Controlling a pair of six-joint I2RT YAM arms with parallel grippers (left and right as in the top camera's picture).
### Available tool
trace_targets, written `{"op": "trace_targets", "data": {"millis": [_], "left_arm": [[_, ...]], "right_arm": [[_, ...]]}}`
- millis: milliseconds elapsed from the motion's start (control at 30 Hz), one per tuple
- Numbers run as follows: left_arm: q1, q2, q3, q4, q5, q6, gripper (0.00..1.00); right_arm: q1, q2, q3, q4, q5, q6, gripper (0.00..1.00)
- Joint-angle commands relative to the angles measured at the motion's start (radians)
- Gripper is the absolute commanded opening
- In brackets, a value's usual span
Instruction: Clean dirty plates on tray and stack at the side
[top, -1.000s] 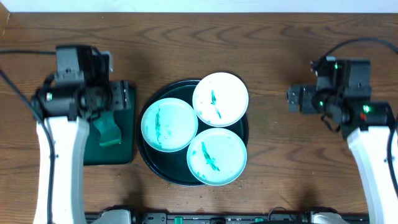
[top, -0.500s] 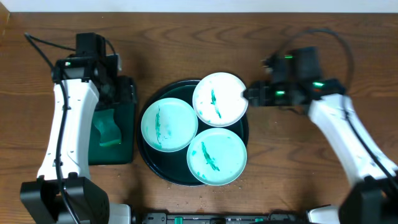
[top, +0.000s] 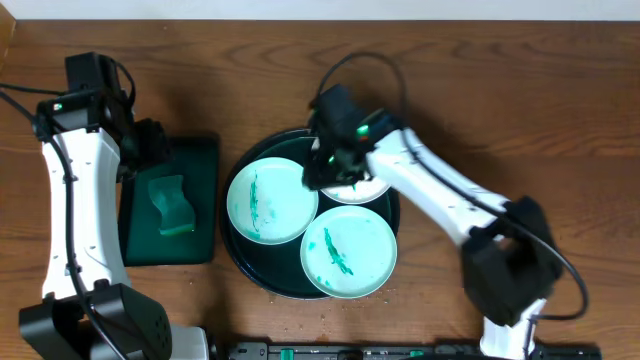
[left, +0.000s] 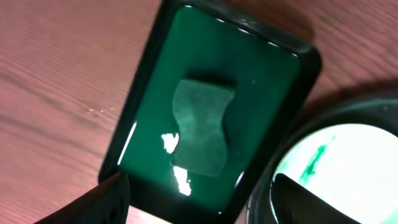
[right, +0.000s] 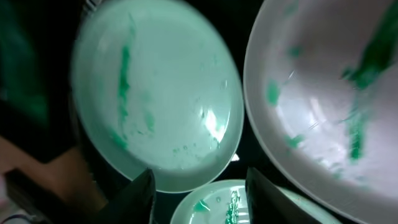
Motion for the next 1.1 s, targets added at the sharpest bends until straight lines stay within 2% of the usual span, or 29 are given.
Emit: {"op": "trace_targets", "data": {"millis": [0, 100, 300, 967, 1067], "left_arm": [[0.011, -0.009, 0.023, -0.004, -0.034, -0.019, 0.73], [0.011, -0.009, 0.023, -0.002, -0.034, -0.018, 0.73], [0.011, -0.009, 0.023, -0.002, -0.034, -0.018, 0.73], [0.011, -0.009, 0.011, -0.002, -0.034, -0.018, 0.73], [0.011, -0.006, -0.013, -0.003, -0.035, -0.018, 0.73]], "right_arm": [[0.027, 0.044, 0.014, -0.005, 0.052, 0.047, 0.38], [0.058, 0.071, 0.014, -0.005, 0.111, 0.060, 0.34], [0.093, 0.087, 0.014, -0.004, 0.245, 0.082, 0.33], [0.101, 0.195, 0.014, 0.082, 0.246, 0.085, 0.21], [0.101, 0.213, 0.014, 0.092, 0.245, 0.085, 0.13]]}}
